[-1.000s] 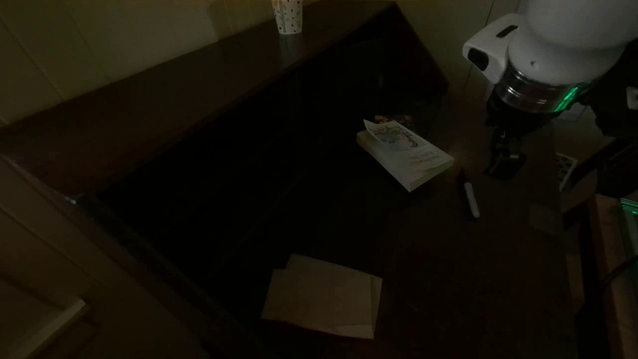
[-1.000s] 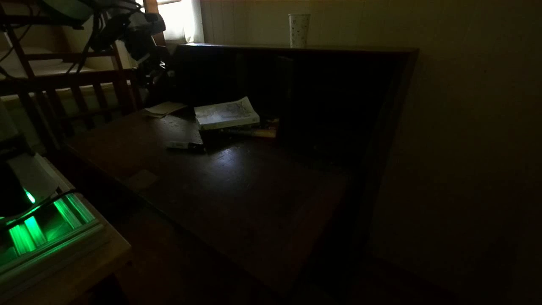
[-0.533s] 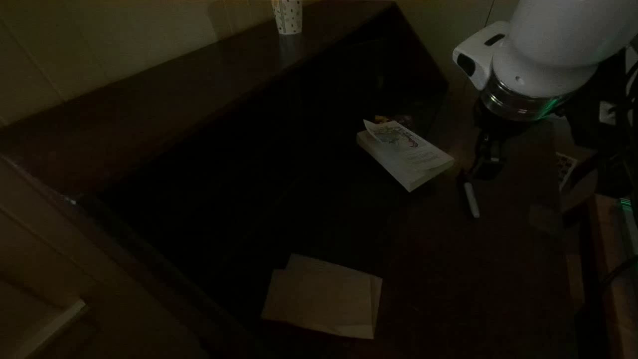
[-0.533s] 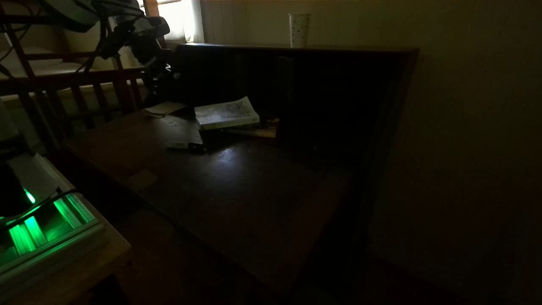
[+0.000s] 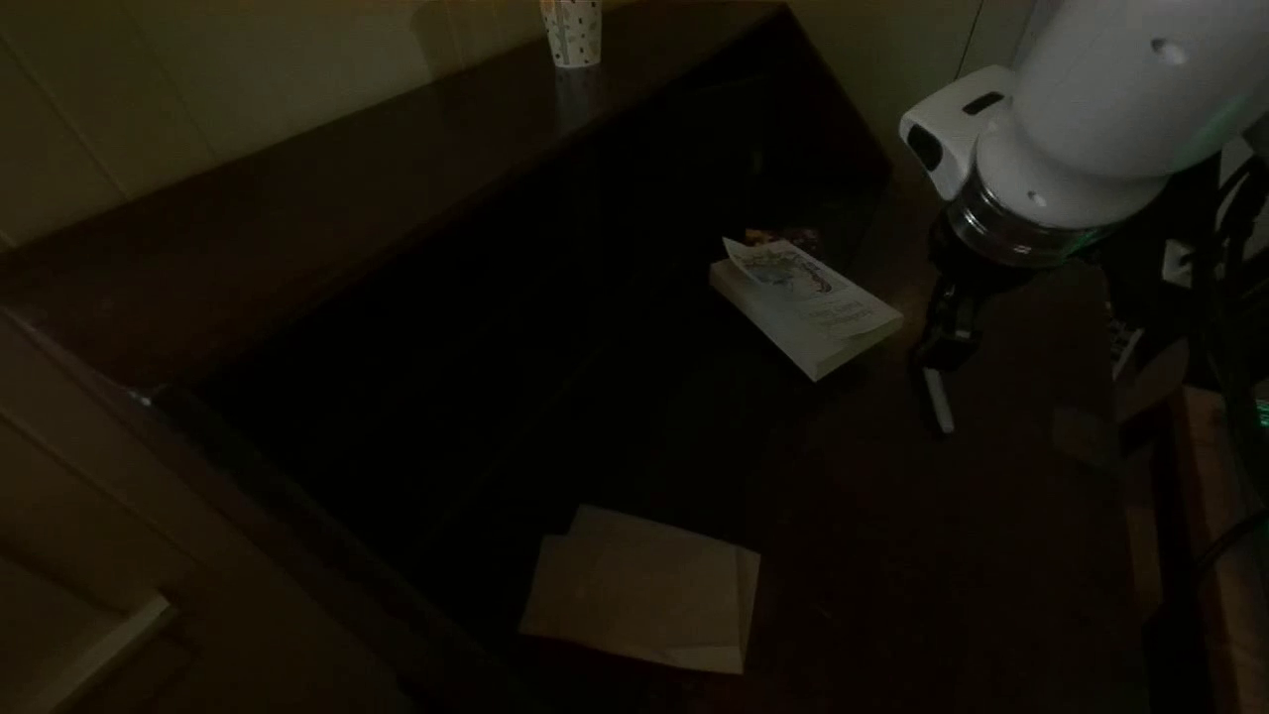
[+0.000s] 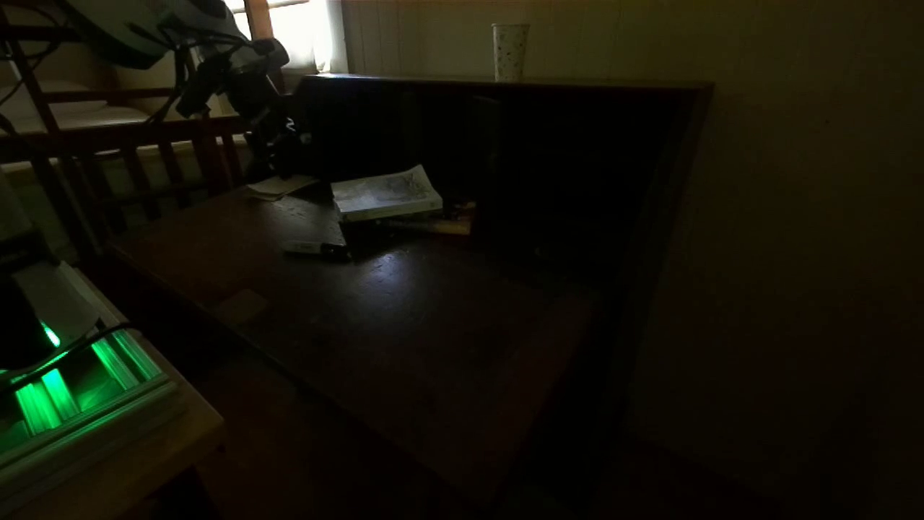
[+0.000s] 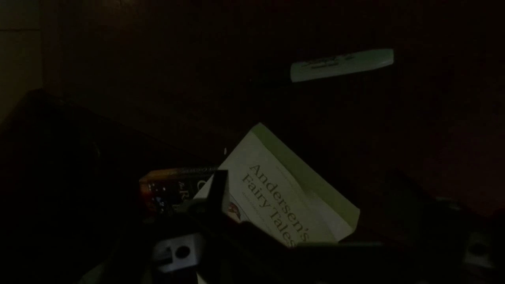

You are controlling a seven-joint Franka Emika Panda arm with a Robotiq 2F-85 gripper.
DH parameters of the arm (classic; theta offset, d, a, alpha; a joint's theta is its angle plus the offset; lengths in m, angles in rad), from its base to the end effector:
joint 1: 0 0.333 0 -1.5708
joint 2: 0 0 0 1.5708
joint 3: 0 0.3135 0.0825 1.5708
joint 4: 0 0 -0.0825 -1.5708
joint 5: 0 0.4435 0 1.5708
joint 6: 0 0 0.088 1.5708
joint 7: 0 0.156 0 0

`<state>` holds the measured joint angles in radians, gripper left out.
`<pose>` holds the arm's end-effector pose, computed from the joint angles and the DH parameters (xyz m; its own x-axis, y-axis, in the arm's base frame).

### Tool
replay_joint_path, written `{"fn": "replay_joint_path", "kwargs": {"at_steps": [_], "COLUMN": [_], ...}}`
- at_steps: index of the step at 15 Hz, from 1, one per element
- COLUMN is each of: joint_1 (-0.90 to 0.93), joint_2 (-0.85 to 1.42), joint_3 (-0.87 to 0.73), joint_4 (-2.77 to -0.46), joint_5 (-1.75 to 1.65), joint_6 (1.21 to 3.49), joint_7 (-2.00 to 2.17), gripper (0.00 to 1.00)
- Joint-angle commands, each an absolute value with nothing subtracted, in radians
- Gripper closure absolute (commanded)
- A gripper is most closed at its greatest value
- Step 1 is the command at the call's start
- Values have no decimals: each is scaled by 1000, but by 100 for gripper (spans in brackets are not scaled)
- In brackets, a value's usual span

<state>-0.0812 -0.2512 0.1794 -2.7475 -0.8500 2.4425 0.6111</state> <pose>0.4236 0.0084 0.1983 0.9791 0.1873 0.0790 0.1181 -0.8405 0.5287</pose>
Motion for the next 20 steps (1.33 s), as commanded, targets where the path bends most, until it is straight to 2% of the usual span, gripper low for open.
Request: {"fn": "replay_joint_path", "kwargs": {"at_steps": [1, 15, 16, 20], "joint_1": [-93, -116, -65, -32], "joint_2": [-182, -8, 1, 18], "joint_3": [153, 157, 108, 85], "joint_4": [-2747, -2716, -2712, -2696], "joint_5": [-1011, -1325, -1341, -1442], "joint_6": [2546, 2490, 2475, 2427], "joint_7": [763, 992, 991, 1016], "gripper": [0, 0, 0, 0]}}
